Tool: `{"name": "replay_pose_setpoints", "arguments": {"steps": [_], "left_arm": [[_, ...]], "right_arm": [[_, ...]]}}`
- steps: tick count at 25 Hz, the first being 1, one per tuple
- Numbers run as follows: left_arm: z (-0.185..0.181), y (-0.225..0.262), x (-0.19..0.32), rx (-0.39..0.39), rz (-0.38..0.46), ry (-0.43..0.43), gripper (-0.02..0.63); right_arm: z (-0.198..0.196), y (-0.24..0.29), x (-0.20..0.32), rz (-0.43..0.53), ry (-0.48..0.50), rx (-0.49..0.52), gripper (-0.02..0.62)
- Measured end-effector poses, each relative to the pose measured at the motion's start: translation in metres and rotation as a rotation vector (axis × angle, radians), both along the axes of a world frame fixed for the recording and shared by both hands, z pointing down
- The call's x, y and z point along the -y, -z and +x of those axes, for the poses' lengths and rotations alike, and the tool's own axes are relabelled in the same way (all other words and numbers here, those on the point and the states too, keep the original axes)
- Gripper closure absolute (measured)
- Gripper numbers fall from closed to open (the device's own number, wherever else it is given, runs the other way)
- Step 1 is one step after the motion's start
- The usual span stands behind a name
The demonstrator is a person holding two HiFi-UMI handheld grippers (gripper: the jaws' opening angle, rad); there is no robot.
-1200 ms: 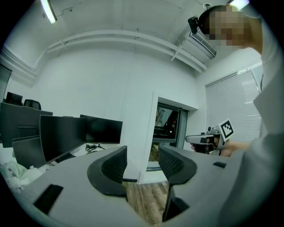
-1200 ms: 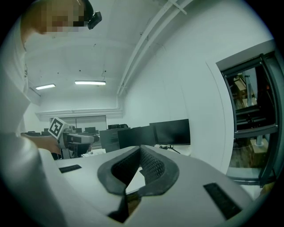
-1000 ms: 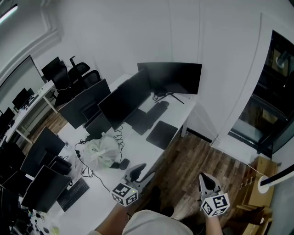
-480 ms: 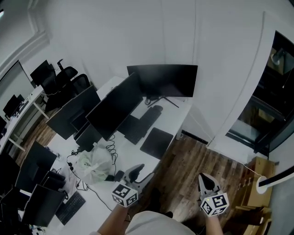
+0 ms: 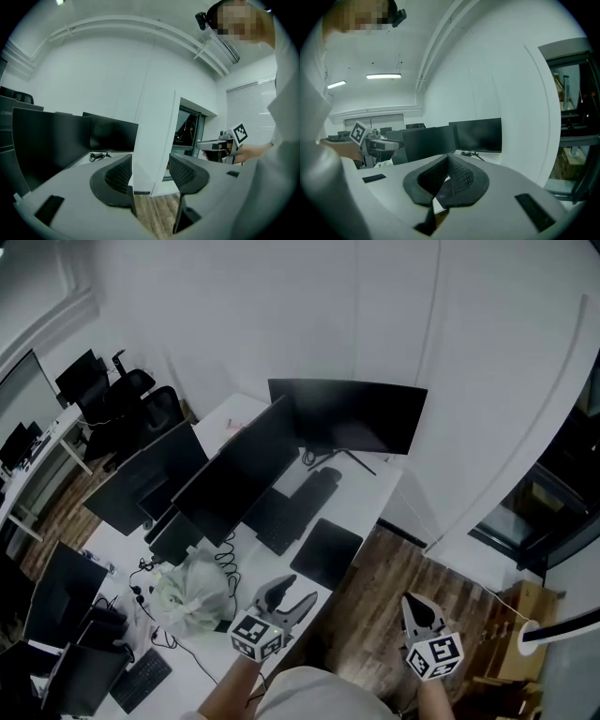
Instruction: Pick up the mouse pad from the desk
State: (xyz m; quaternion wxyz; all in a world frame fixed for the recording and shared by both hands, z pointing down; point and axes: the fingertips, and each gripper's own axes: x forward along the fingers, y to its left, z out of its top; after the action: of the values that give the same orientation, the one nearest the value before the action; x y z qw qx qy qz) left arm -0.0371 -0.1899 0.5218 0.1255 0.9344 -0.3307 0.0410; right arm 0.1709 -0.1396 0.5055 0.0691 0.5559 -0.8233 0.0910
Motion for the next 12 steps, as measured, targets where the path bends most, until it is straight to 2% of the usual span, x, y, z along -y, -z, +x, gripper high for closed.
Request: {"name": "replay_pose_setpoints", "arguments": {"steps": [8, 12], "left_arm": [[-0.018, -0.023, 0.047, 0.028, -0.036, -0.017, 0.336], [-0.019, -0.045, 0.062, 0.055, -0.089, -0.005, 0.330]], "right_arm": [[-0.027, -0.015, 0.056, -0.049, 0.012, -0.028, 0.583], [-0.032, -0.031, 0.074, -0.094, 0.039, -0.040, 0.583]]}}
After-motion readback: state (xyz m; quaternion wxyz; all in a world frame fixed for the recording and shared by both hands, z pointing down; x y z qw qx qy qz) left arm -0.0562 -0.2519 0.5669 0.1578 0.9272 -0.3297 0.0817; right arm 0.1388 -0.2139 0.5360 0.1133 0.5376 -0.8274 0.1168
